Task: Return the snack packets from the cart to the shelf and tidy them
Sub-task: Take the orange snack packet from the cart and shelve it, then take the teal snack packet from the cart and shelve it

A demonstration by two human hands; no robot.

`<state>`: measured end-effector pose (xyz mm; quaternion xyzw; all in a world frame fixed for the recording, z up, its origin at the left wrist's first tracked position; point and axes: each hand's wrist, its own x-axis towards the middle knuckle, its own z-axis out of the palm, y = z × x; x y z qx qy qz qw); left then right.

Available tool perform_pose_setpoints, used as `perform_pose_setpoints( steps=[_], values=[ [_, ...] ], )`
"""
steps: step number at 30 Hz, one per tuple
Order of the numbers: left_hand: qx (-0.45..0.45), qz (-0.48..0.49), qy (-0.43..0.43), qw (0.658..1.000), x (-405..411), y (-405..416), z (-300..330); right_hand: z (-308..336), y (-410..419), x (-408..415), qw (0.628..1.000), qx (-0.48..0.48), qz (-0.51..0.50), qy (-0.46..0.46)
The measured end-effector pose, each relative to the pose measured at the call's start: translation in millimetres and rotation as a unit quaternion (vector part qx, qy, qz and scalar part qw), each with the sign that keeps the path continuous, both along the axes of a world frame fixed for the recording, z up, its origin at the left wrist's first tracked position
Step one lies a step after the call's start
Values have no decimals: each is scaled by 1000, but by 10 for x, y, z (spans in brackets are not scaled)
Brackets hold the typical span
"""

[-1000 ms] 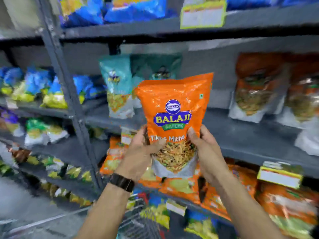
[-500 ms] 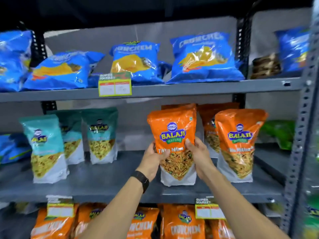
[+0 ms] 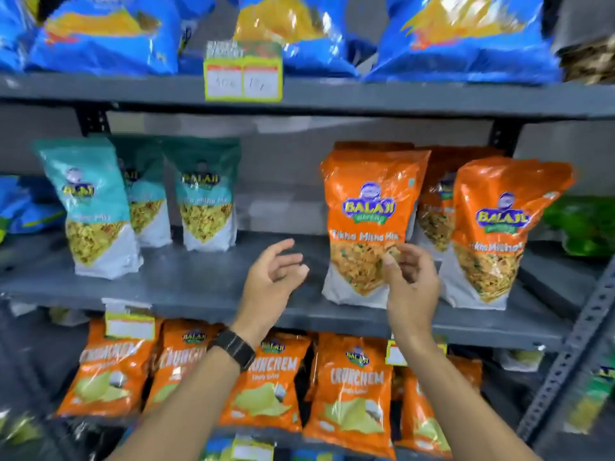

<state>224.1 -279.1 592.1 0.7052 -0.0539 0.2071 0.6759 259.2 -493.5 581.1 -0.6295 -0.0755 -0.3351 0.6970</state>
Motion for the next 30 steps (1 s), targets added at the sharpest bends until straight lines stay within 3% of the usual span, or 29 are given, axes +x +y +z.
perform_pose_setpoints(
  steps=[4, 8, 13, 18, 24, 26, 30],
  values=[
    [-4, 55, 44, 998, -597, 487, -706, -407, 546, -415, 982, -109, 152, 37],
    [-68, 137, 158, 976, -1144, 1069, -1795, -1291, 1346, -697, 925, -208, 282, 146],
    [-130, 247, 310, 909, -2160, 1977, -3230, -2656, 2391, -1074, 802, -313, 393, 322],
    [-198, 311, 459, 808, -3014, 2835, -4498, -4074, 3324, -1583, 635, -382, 477, 473],
    [-186, 244, 652, 694, -3364, 3419, -5787, -5505, 3897, -1916, 467, -427, 467, 618],
    [-156, 188, 697, 674, -3396, 3492, -6120, -5772, 3987, -1953, 436, -464, 442, 632],
    [-262, 110, 711, 644, -3410, 3467, -6546, -6088, 4178, -1995, 408, -450, 403, 685]
  ],
)
